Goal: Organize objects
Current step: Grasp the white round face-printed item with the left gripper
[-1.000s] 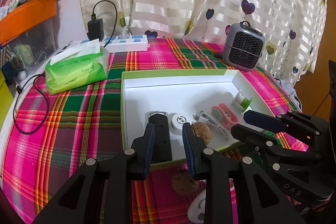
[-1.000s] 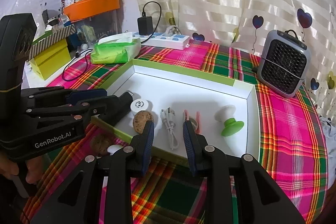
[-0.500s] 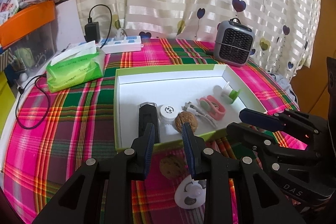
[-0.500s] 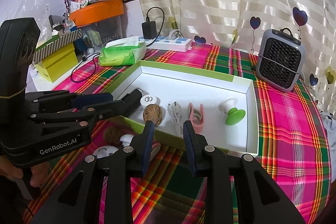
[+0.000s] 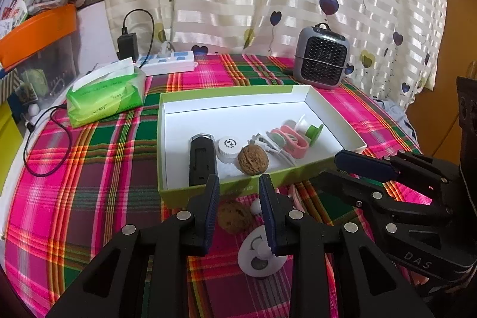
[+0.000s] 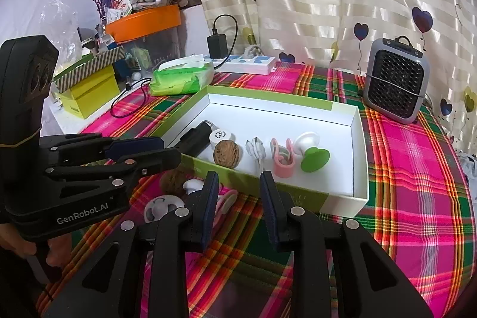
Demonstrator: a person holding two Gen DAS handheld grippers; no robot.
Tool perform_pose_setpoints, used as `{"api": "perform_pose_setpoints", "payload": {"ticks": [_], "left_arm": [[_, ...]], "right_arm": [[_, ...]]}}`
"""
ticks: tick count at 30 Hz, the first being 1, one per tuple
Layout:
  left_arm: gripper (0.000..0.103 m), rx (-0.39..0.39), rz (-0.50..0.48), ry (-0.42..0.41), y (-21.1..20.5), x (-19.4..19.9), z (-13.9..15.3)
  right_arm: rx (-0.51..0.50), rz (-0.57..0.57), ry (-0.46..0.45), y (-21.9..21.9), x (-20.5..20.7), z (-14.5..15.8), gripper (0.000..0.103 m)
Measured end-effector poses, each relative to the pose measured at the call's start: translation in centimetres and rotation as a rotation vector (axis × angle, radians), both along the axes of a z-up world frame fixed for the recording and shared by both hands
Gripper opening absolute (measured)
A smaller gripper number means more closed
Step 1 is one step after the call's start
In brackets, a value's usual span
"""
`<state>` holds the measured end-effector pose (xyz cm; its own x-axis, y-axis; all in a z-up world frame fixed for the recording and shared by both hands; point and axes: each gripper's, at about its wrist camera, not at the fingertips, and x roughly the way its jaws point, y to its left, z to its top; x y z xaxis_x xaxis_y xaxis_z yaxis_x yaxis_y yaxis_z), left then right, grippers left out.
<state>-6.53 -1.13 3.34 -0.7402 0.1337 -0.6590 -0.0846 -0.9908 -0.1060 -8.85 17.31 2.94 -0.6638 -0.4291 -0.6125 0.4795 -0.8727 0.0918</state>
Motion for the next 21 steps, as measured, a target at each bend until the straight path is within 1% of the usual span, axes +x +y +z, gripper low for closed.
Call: {"api": "perform_pose_setpoints", "payload": {"ticks": [15,21], "left_arm": [[0.026,0.001,-0.015,-0.019,0.2,0.5,-0.7],[0.027,0.006,-0.035,-0.023,0.44,0.86,-0.84]], "right_arm": [[-0.007,0.018,-0.008,-0.05,0.28,-0.3,0.03],[-0.001,0.026,-0.016,-0.23,0.29,-0.57,0.03]]}}
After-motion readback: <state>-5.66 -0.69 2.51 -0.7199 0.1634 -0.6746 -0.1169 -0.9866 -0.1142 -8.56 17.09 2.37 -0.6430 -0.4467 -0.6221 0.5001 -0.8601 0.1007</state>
